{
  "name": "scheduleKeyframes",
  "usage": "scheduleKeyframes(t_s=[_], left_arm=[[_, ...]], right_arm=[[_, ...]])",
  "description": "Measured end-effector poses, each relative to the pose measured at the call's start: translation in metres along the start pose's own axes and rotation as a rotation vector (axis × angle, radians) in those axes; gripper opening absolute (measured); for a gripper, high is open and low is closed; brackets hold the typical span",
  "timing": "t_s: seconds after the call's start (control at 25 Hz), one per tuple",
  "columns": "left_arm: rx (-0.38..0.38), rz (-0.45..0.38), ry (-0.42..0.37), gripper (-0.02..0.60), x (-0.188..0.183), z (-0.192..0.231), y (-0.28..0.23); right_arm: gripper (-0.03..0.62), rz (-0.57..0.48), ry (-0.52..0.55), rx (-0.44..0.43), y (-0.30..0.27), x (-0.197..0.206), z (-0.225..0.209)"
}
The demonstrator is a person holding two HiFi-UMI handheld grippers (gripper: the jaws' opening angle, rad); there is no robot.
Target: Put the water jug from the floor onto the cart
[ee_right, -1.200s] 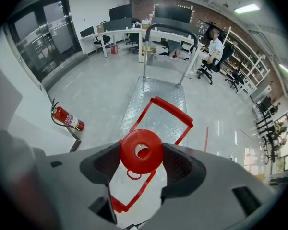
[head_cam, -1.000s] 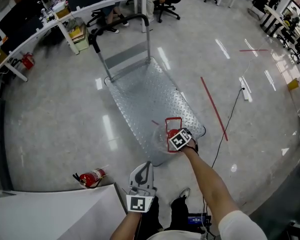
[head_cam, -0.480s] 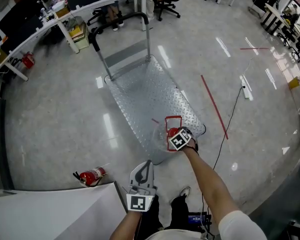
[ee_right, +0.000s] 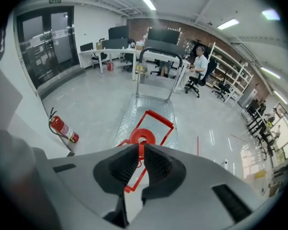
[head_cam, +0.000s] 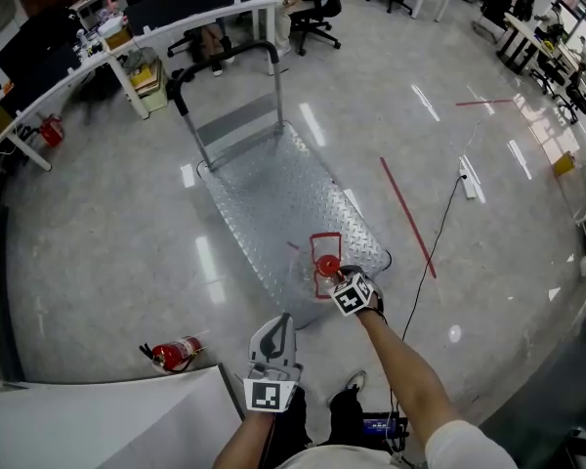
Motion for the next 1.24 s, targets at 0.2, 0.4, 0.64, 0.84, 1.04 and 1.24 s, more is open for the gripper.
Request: scheduleKeyframes(t_s=[0.2,0.4,0.64,0.84,1.04,1.24], left_arm=[[-0.008,-0.069,-0.032,0.003,-0.023,-0.006,0.006],[-0.004,-0.117,-0.054,0.003,-0.048,-0.021,0.018],[0.003,-0.143,-0.081,0.003,-0.074,-0.049,0.044],[-0.016,-0.164,-0.090,0.003,-0.090,-0.060,0.065],[-0.010,-0.159,-0.090,0.003,-0.093,-0.065,0.077],[-0.003,-0.159,-0.093,0.003,-0.097,-0.069,0.081]], right_arm=[[0.012,-0.270,-0.182,-0.054,0.082,-0.014,0.014],[0.012,-0.478,-0.226,-0.025,0.168,-0.011,0.030],[0.012,-0.664,-0.248,-0.008,0.248,0.017,0.048],[0.011,-0.746,-0.264,-0.017,0.293,0.028,0.053],[0.011,-0.778,-0.281,-0.022,0.311,0.036,0.062],[0.011,-0.783,-0.275,-0.025,0.318,0.040,0.069]])
Point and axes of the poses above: the fingertips, and each gripper's own axes: y backward along the fingers, z to its left, x out of its underside, the point moved 3 cm from there along y, backward along the fingers, and after that the axes turned 11 degrees about -y, right-handed, at the moved point
